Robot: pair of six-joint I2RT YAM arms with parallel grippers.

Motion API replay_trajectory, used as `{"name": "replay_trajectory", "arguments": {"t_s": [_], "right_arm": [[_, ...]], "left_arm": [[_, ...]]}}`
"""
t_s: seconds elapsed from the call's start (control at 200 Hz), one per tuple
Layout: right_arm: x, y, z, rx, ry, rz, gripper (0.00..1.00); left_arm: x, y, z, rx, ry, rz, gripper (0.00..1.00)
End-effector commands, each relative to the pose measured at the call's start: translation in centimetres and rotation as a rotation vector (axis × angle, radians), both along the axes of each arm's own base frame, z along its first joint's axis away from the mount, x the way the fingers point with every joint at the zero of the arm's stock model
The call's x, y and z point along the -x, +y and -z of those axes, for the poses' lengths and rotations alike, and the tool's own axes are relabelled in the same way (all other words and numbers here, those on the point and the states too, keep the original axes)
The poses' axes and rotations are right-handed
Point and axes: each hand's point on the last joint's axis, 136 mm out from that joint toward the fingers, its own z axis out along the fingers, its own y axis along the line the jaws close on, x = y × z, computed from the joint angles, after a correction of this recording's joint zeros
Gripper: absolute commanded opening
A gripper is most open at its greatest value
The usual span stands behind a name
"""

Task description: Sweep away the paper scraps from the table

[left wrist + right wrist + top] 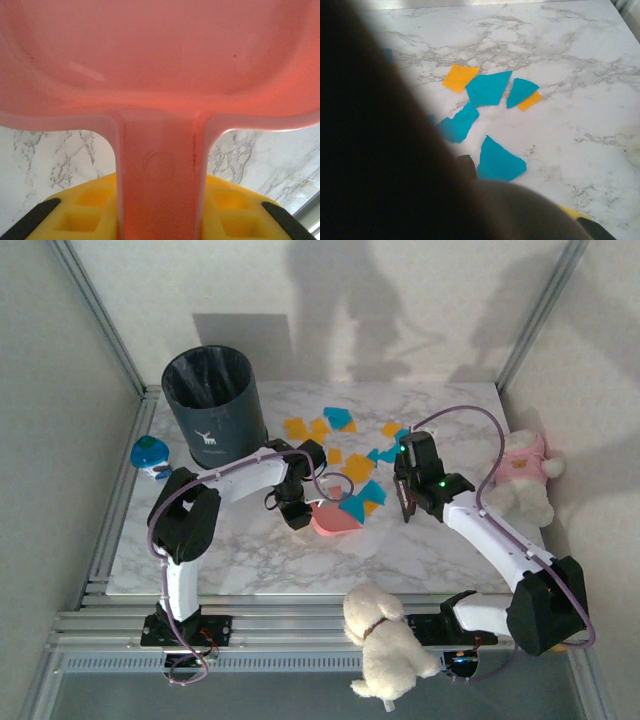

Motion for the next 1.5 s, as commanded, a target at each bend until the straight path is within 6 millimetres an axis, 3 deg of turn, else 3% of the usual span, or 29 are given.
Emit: {"name": "replay_trajectory", "arguments": {"t_s": [0.0,0.21,0.606,1.497], "right_arm": [[-0.5,1.5,-0.8,-0.022,-0.016,-0.062,0.0],[0.6,2.6,0.7,-0.022,0.031,-0.144,0.0],[1.8,4.9,1.4,-0.115,0.057,-0.253,0.0],[2.9,9.1,0.4,-0.222,0.088,-0.425,0.0]], "left_arm": [[1.2,0.3,0.3,-0.021,0.035,-0.005,0.0],[0.9,0.2,0.5,-0.026,0.029,-0.013,0.0],[0.4,0.0,0.9,-0.034,0.028,-0.027,0.0],[-0.5,-0.8,1.4,-0.035,0.011,-0.055,0.0]]}}
